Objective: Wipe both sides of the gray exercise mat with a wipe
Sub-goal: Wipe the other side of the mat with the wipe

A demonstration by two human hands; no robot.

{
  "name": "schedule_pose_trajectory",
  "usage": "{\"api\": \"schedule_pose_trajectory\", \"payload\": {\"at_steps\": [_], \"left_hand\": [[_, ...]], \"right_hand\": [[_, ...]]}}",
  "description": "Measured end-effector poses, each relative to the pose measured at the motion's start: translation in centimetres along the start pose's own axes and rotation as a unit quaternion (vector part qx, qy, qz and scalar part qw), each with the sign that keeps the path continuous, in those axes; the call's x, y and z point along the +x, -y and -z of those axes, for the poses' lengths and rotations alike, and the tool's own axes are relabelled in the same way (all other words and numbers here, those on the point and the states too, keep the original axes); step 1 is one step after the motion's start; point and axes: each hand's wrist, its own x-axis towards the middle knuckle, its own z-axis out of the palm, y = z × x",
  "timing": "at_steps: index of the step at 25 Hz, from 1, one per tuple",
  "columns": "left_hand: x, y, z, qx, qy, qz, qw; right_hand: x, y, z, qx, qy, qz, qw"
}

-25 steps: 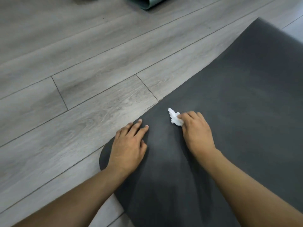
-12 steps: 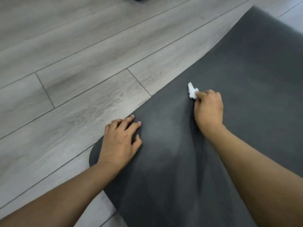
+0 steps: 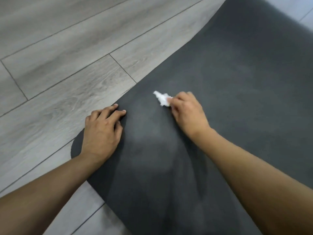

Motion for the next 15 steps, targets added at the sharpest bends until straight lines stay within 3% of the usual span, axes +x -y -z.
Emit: {"api": "schedule_pose_trajectory", "payload": {"at_steps": [2,3,4,6,7,9,11,13,15], "left_hand": [[0.2,-0.8,0.1,0.016,-0.002,0.000,1.000],[0.6,-1.1,0.1,0.018,-0.005,0.003,1.000],[1.0,-1.5,0.1,0.013,-0.006,0.009,1.000],[1.8,-2.5,0.0,-0.006,-0.001,0.007,1.000],[2.3,-3.1,-0.2,-0.013,0.000,-0.007,1.000],[3.6,-4.3,-0.6,-0.021,0.004,-0.047,0.999],[4.8,-6.0,-1.5,-0.014,0.009,-0.088,0.996],[5.2,-7.3,-2.4,0.012,0.003,-0.107,0.994],[4.8,-7.8,-3.0,0.030,-0.006,-0.092,0.995]], "right_hand": [[1.5,-2.8,0.5,0.001,-0.042,-0.236,0.971],[1.3,-1.9,0.1,0.014,-0.059,-0.280,0.958],[0.6,0.6,-0.6,0.033,-0.067,-0.261,0.962],[-3.1,7.3,-1.4,0.107,-0.043,-0.086,0.990],[-6.1,10.5,-1.6,0.142,0.009,0.018,0.990],[-11.2,13.9,-0.7,0.164,0.105,0.180,0.964],[-11.9,10.9,0.3,0.164,0.163,0.258,0.938],[-9.0,4.3,1.1,0.101,0.118,0.215,0.964],[-4.6,-3.9,2.1,0.023,0.014,0.048,0.998]]}}
